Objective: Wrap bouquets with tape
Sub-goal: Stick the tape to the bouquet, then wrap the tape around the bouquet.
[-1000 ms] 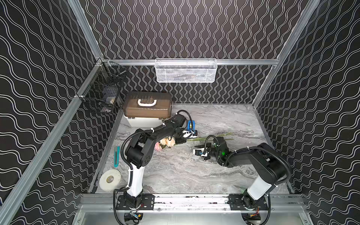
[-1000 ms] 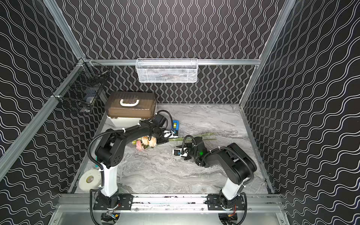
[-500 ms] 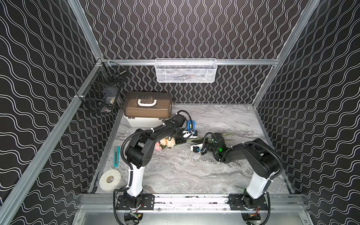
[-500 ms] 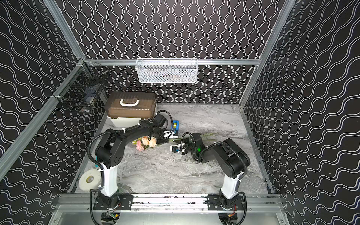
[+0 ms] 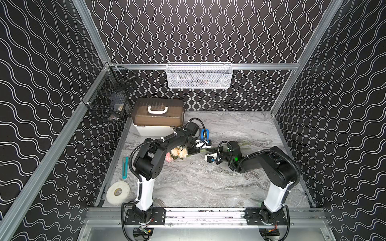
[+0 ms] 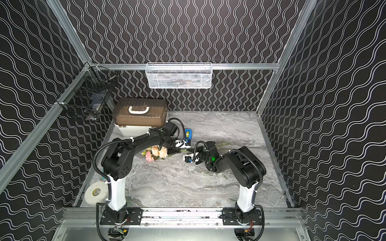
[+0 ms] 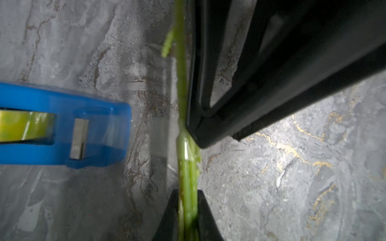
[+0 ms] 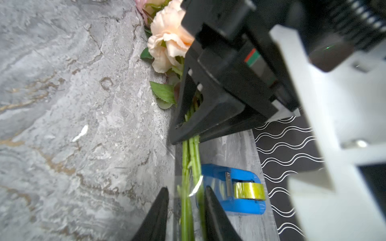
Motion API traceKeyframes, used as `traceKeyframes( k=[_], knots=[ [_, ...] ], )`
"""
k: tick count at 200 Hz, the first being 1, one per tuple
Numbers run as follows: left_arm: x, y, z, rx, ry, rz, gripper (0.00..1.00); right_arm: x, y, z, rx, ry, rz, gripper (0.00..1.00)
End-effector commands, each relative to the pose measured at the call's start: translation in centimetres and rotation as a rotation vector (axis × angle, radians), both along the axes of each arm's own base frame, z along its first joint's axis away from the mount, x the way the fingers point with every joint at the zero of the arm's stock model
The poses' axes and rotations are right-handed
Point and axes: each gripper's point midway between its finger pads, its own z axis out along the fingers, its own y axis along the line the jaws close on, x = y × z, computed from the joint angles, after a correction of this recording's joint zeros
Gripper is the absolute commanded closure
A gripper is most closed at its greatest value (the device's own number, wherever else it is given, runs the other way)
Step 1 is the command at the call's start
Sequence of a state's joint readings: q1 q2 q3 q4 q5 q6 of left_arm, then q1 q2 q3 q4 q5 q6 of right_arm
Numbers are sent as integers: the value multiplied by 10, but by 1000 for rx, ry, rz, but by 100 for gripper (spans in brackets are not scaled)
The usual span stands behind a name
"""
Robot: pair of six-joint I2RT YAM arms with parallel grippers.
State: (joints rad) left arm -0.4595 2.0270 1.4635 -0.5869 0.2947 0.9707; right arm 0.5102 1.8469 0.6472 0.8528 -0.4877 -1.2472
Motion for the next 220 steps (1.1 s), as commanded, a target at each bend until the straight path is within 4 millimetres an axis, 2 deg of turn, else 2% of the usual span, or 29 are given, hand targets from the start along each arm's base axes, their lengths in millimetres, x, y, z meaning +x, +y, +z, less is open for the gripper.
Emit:
traceKeyframes(
  k=[1,56,84,129,152,195,220],
  knots=[
    [-4,-3,1,-16,12,-26,100,-4,1,3,-3,-21,27,69],
    [-2,-6,8,-30,4,-24,100,5,7,-1,-20,-19,36,67],
    [-4,-6,6,-31,9,-25,100,16,8,0,-7,-60,5,66],
    [-3,-6,7,-36,15,-20,100,16,6,-11,-43,-23,3,69],
    [-4,-7,9,-38,16,-23,100,20,9,-7,-24,-42,-4,69],
    [-6,-9,11,-42,19,-27,100,27,11,-13,-63,-57,-12,74],
    [-8,-9,8,-32,32,-30,100,28,13,-10,-68,-77,-5,85]
  ],
)
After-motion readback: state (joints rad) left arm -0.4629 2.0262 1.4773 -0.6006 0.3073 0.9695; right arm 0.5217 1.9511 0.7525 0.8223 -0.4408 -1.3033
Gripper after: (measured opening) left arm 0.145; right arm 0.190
